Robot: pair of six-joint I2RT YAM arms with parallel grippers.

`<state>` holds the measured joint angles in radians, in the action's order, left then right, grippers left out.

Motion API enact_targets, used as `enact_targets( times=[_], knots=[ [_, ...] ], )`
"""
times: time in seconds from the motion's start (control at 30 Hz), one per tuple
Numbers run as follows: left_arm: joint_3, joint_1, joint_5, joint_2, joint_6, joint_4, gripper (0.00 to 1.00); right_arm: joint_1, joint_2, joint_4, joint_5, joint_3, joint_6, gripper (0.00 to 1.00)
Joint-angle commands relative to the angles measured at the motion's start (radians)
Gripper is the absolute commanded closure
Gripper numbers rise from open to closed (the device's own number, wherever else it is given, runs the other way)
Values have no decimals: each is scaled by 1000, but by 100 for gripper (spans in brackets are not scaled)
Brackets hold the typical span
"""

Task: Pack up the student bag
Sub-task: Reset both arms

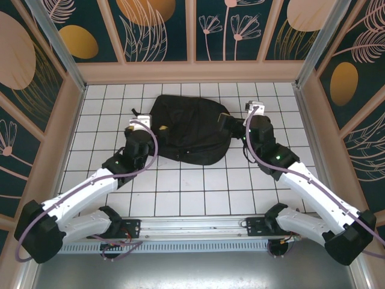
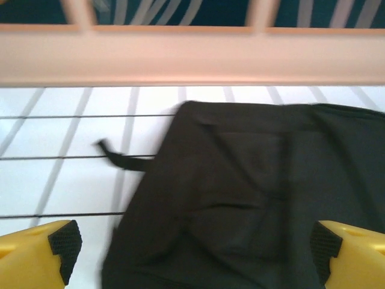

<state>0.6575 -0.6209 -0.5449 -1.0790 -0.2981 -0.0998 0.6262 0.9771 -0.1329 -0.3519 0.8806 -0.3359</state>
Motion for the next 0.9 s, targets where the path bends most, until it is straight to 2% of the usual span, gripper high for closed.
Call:
enact_targets(
  times=[0.0,0.03,0.13,0.17,0.23,0.27,0.33,0.4,0.43,0.47,0.53,0.57,0.63,0.67,0.73,0.8,0.83,0.87],
  knots=[
    [-80,167,-56,12,6,-202,1,-125,-45,245,9,-90,134,1],
    [-126,223,-36,19,4,-266,1,-173,-61,305,45,-124,153,1],
    [-258,359,-50,28,13,-441,1,-265,-84,503,26,-249,267,1],
    [-303,397,-36,24,60,-526,1,-298,-84,569,20,-287,305,1],
    [-381,443,-34,-8,142,-674,1,-385,-76,623,24,-345,292,1],
    [-399,470,-8,-44,170,-704,1,-442,-65,624,50,-369,265,1],
    [-411,499,22,-126,136,-719,1,-544,-46,640,73,-438,199,1],
    [-411,503,114,-177,176,-781,1,-611,-41,762,110,-556,193,1],
    [-437,502,164,-198,202,-890,1,-619,-43,853,119,-618,206,1],
    [-458,503,163,-220,185,-993,1,-622,-38,941,133,-676,221,1],
    [-454,503,79,-245,190,-1029,1,-629,-1,996,137,-719,201,1],
    [-482,503,81,-276,230,-1147,1,-635,34,1006,151,-725,200,1],
    [-538,507,47,-351,218,-1321,1,-637,100,1061,153,-750,199,1],
    [-569,507,64,-380,229,-1427,1,-638,133,1160,154,-789,198,1],
    [-538,509,165,-400,257,-1363,1,-648,196,1339,173,-845,201,1],
    [-537,510,138,-476,258,-1464,1,-658,242,1366,246,-824,221,1],
    [-518,510,130,-461,249,-1408,1,-657,274,1403,272,-817,246,1],
    [-478,512,138,-442,242,-1282,1,-658,295,1408,300,-803,274,1]
  ],
)
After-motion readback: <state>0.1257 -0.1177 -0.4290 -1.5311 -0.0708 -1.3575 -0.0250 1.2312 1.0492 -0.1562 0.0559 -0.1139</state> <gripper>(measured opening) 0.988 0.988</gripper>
